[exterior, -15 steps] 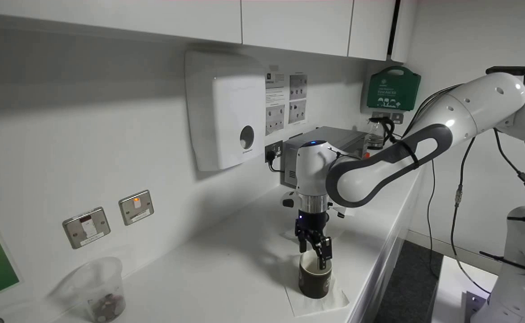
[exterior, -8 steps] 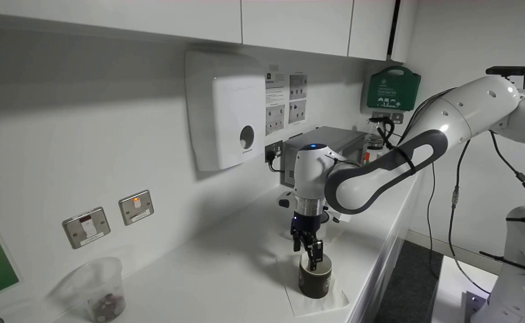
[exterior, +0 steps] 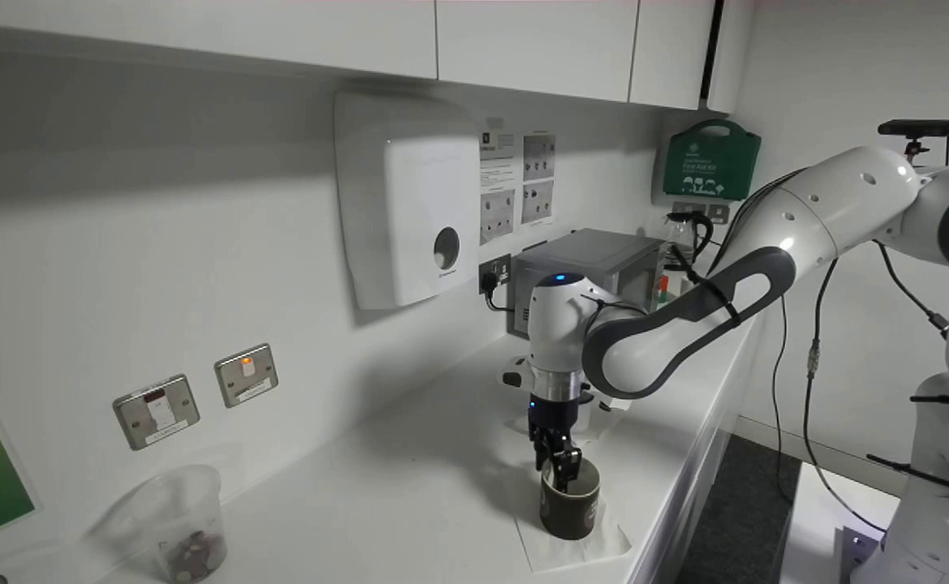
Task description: Take the two cups off the paper towels, the stack the paper towels on the counter
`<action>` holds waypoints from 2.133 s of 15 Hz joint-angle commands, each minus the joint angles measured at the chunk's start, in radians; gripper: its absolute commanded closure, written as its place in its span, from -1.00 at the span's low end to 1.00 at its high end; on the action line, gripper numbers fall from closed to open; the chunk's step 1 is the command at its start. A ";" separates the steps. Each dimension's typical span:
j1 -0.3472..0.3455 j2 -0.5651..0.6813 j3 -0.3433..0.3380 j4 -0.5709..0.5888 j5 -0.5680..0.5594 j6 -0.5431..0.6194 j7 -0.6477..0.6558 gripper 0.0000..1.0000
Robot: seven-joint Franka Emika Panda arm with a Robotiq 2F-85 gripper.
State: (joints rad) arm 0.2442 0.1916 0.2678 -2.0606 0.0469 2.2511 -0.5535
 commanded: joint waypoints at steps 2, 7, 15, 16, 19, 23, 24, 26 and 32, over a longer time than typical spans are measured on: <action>-0.011 0.023 0.003 0.028 -0.022 -0.012 0.021 0.43; -0.006 0.013 0.006 0.032 -0.031 -0.039 0.046 1.00; 0.009 -0.043 0.023 0.033 -0.014 -0.128 0.114 0.96; 0.012 -0.051 0.027 0.037 -0.015 -0.139 0.127 0.96; 0.020 -0.075 0.037 0.059 -0.024 -0.163 0.155 0.96; 0.039 -0.080 0.041 0.103 -0.012 -0.156 0.210 0.96; 0.044 -0.072 0.042 0.123 -0.010 -0.153 0.237 0.96; 0.054 -0.051 0.042 0.163 -0.020 -0.155 0.305 0.96; 0.103 0.043 0.033 0.305 -0.119 -0.174 0.555 0.96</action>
State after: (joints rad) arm 0.3186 0.1806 0.3088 -1.8598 -0.0110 2.1268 -0.1106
